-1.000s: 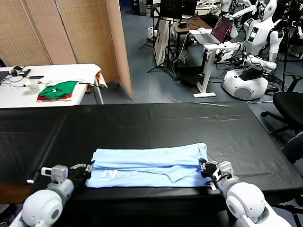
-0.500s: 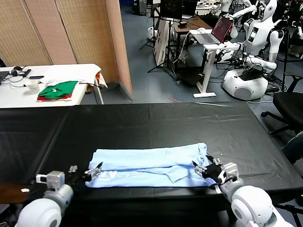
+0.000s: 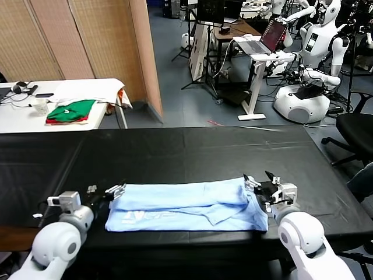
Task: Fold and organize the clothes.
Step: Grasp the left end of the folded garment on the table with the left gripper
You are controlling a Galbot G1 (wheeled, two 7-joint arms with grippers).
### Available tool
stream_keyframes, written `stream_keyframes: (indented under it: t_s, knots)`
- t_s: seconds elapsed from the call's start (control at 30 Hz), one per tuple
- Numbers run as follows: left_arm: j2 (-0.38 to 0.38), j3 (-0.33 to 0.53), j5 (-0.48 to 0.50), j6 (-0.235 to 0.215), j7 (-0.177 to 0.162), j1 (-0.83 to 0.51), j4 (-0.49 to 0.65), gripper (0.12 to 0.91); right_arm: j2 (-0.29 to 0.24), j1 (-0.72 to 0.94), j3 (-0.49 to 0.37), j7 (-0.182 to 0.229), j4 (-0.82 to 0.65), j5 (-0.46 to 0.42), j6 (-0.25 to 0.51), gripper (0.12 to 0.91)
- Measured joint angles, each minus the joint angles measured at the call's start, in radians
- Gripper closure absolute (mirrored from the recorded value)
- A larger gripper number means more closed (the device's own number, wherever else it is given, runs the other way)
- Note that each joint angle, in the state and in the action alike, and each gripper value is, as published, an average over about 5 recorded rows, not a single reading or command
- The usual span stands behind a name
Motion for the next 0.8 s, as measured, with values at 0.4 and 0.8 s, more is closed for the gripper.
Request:
stream_keyframes:
  t_s: [0.4, 0.8]
  knots:
    - [-0.003, 0.035, 0.006, 0.009, 0.013, -0.026, 0.077, 0.266, 0.024, 0.030, -0.019, 0.000, -0.078, 0.000, 0.001, 0.328]
    - [-0.004, 0.054, -0.019, 0.024, 0.022, -0.045, 0.113, 0.801, 0.035, 0.039, -0.024, 0.015, -0.098, -0.017, 0.016, 0.478]
